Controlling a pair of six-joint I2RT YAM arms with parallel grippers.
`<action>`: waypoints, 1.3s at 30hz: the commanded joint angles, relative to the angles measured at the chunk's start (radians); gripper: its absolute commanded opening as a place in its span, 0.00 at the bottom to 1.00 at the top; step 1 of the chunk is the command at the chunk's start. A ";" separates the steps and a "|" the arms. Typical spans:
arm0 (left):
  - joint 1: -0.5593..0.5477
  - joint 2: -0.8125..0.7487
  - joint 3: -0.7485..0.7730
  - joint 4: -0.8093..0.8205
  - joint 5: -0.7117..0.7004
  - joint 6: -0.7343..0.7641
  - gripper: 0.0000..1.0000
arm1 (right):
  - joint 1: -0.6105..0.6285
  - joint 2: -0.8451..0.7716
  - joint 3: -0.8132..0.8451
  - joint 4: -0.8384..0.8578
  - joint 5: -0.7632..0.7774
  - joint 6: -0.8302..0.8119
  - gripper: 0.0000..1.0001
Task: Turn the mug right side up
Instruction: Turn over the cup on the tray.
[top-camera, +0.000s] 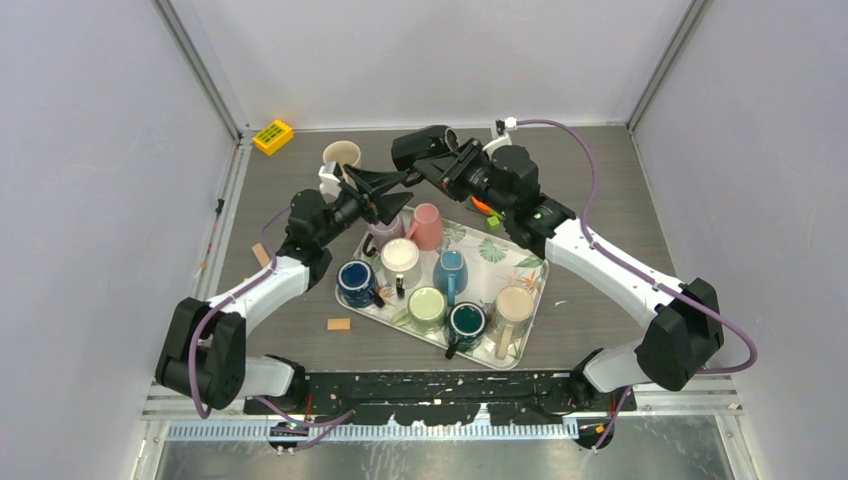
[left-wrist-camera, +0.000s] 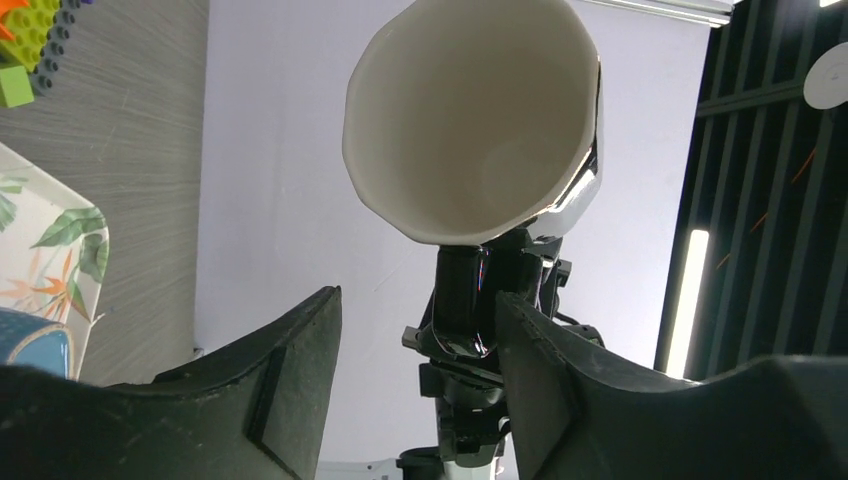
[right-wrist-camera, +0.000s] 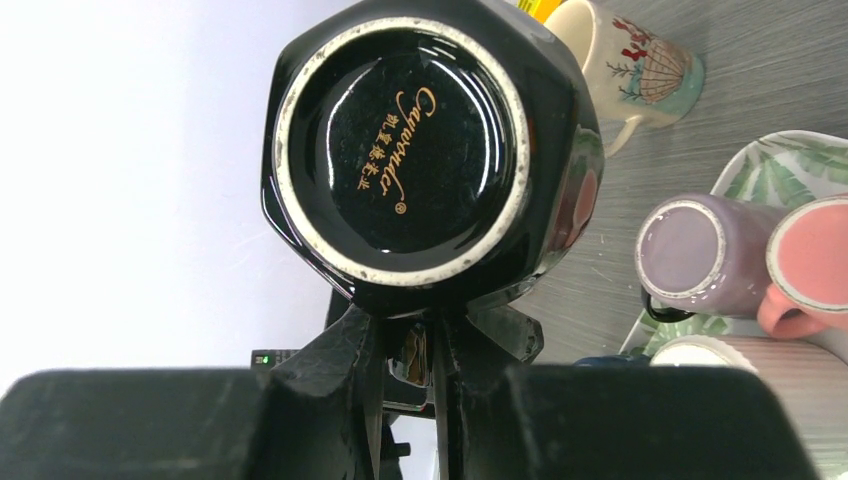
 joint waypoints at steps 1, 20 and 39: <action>0.005 0.007 0.005 0.107 -0.025 -0.031 0.57 | 0.014 -0.022 0.010 0.216 -0.018 0.039 0.01; 0.003 0.031 0.014 0.184 -0.066 -0.085 0.37 | 0.027 -0.005 -0.076 0.346 -0.059 0.143 0.01; 0.010 0.021 0.095 0.061 -0.020 0.046 0.00 | 0.027 -0.010 -0.090 0.229 -0.069 0.086 0.15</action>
